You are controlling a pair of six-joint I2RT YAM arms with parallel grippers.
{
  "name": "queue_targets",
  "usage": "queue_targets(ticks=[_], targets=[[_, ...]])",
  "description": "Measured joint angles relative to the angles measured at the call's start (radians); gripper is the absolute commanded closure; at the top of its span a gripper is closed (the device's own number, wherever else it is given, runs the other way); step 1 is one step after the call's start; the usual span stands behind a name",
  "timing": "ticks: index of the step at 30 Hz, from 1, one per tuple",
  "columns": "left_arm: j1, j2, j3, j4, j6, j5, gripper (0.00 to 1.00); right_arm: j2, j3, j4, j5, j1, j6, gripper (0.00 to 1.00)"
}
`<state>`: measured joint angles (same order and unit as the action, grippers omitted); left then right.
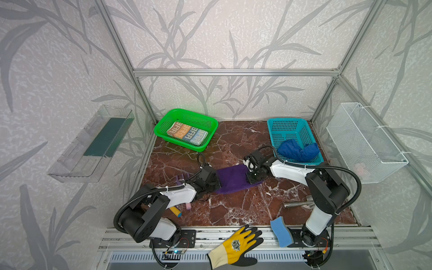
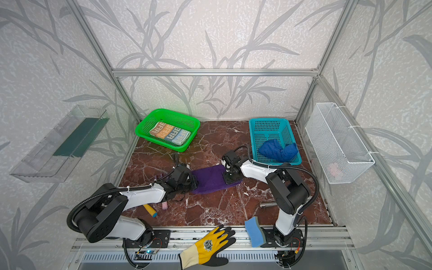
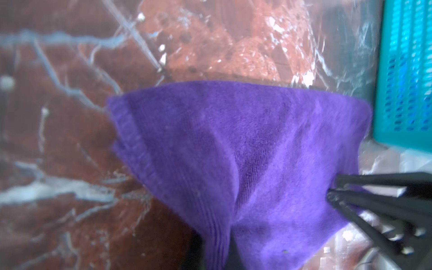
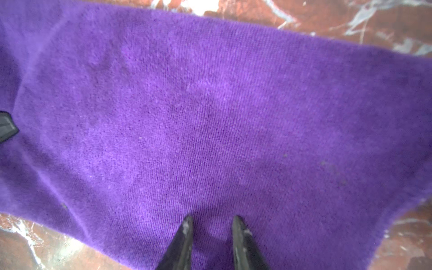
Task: Fold and stack the towels
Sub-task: 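Grasp the folded towel's end with the left gripper while the right releases, then lift the purple towel toward the green basket with left gripper while right withdraws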
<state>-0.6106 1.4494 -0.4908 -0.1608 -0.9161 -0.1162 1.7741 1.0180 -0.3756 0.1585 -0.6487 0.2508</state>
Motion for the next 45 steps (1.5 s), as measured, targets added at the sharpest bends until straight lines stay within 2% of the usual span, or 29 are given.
queue_targets(ticks=[7,11,12,14,21,25,36,45], targets=[[-0.001,0.036,-0.102,0.148,0.081,0.024,1.0,-0.033,-0.056,0.108,0.0,-0.012,-0.025,0.6],[-0.003,0.05,-0.171,0.269,0.152,0.077,1.0,-0.122,-0.115,0.142,-0.029,-0.014,-0.051,0.44],[-0.003,0.051,-0.188,0.302,0.171,0.097,1.0,-0.155,-0.127,0.151,-0.042,-0.014,-0.059,0.35],[-0.003,0.054,-0.227,0.37,0.209,0.141,1.0,-0.224,-0.146,0.175,-0.074,-0.014,-0.071,0.01],[-0.002,0.099,-0.436,0.569,0.402,0.325,1.0,-0.458,-0.271,0.399,-0.191,-0.013,-0.119,0.01],[0.01,0.147,-0.548,0.606,0.544,0.375,1.0,-0.536,-0.372,0.524,-0.248,-0.013,-0.132,0.01],[0.125,0.406,-0.947,0.729,0.888,0.358,1.0,-0.565,-0.424,0.605,-0.235,-0.011,-0.225,0.01],[0.188,0.547,-1.277,0.889,1.052,0.351,1.0,-0.535,-0.485,0.649,-0.201,-0.011,-0.286,0.01]])
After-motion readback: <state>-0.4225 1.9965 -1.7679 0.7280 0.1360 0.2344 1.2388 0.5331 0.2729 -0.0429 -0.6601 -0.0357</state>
